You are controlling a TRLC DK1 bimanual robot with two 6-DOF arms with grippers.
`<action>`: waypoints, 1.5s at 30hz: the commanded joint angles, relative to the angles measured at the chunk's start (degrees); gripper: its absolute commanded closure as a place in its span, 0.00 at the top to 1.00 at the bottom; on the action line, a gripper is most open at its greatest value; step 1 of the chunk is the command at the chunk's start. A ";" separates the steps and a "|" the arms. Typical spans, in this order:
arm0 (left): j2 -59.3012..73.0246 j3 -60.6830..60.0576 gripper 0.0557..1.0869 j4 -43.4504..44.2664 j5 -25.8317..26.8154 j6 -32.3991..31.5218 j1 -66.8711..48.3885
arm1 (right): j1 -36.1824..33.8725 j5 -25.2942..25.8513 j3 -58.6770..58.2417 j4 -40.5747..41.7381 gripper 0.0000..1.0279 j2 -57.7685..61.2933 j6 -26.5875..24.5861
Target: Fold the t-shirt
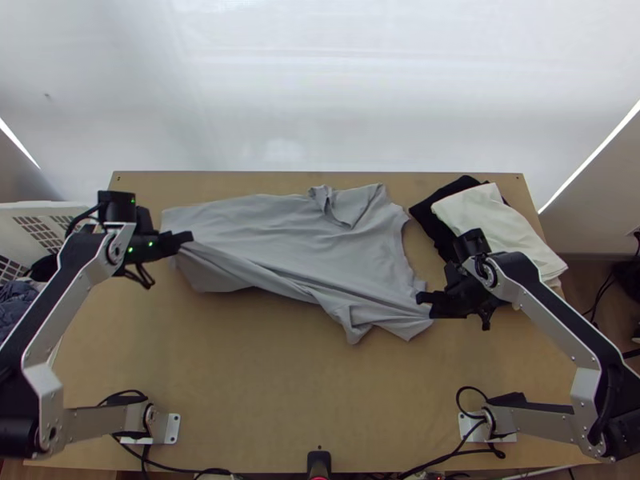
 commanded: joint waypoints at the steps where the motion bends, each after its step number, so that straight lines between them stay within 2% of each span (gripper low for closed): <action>1: -4.25 -4.68 0.26 -1.62 -0.31 2.01 -0.99 | -0.20 0.07 0.93 -0.07 0.03 0.02 -0.15; 2: -3.98 -4.94 0.35 -1.62 -0.31 1.93 -1.96 | -0.20 -0.02 1.02 -0.16 0.03 -0.07 -0.15; 3: -3.72 -5.21 0.38 -1.62 -0.31 1.49 -2.40 | -0.20 -0.02 1.11 -0.34 0.03 -0.25 -0.15; 9: -2.49 -9.34 0.39 -0.48 -0.31 -0.62 -6.70 | -0.73 0.07 1.37 -0.95 0.03 -1.04 -0.59; 10: -3.10 -10.22 0.28 -0.12 -0.31 -0.80 -7.23 | -0.91 0.07 1.37 -0.95 0.03 -1.21 -0.59; 11: -3.81 -11.01 0.06 1.72 -0.31 -1.24 -7.76 | -1.08 0.07 1.37 -1.04 0.03 -1.39 -0.68; 13: -5.65 -12.15 0.03 2.86 -0.22 -3.08 -8.02 | -1.61 0.07 1.28 -1.13 0.03 -1.65 -0.86; 19: -6.71 -12.33 0.03 1.28 -0.57 -2.03 -9.08 | -2.49 0.07 1.11 -1.22 0.03 -2.27 -1.30; 21: -6.62 -12.41 0.08 -1.53 -0.66 -0.97 -8.55 | -2.84 0.07 1.02 -1.22 0.03 -2.71 -1.30; 24: -4.86 -13.65 0.33 -2.23 -1.45 0.17 -7.41 | -3.19 0.07 0.58 -1.22 0.03 -2.71 -1.47; 25: -4.16 -13.73 0.35 -2.32 -2.33 0.43 -7.41 | -3.28 0.07 0.58 -1.22 0.03 -2.71 -1.38; 30: -0.82 -13.56 0.38 -0.21 -2.50 0.17 -5.65 | -3.02 0.07 0.93 -1.22 0.03 -2.62 -1.30; 39: 4.10 -13.21 0.38 6.73 -1.89 1.75 -3.98 | -3.46 0.07 1.37 -1.22 0.03 -2.62 -1.56; 45: 6.04 -12.06 0.38 7.79 -1.89 2.54 -3.36 | -3.63 0.07 1.55 -1.22 0.03 -2.71 -1.74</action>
